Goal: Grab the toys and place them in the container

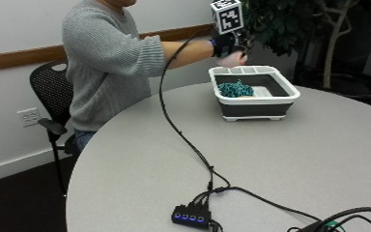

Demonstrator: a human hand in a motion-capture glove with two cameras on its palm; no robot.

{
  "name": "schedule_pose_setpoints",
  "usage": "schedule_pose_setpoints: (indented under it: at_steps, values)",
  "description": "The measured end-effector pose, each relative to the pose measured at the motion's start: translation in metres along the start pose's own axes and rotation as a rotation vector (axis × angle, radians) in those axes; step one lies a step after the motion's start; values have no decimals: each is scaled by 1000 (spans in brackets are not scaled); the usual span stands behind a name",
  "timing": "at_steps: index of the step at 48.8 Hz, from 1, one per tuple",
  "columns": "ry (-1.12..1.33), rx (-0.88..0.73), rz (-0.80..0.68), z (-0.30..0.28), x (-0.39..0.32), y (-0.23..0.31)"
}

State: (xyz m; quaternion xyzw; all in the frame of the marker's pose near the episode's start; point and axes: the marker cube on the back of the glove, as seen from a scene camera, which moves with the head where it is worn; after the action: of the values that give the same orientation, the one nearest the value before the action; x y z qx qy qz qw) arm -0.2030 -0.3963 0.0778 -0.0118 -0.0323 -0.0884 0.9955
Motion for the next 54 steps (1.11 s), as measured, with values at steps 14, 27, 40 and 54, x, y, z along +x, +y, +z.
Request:
schedule_pose_setpoints:
  at_steps: [14,27,40,54]
  values:
    - [-26,-119,18,47,13,-67]
    - [-35,-383,19,87,-2,-63]
    - [-35,-378,-14,75,-3,-38]
    - [-69,-285,-16,21,55,66]
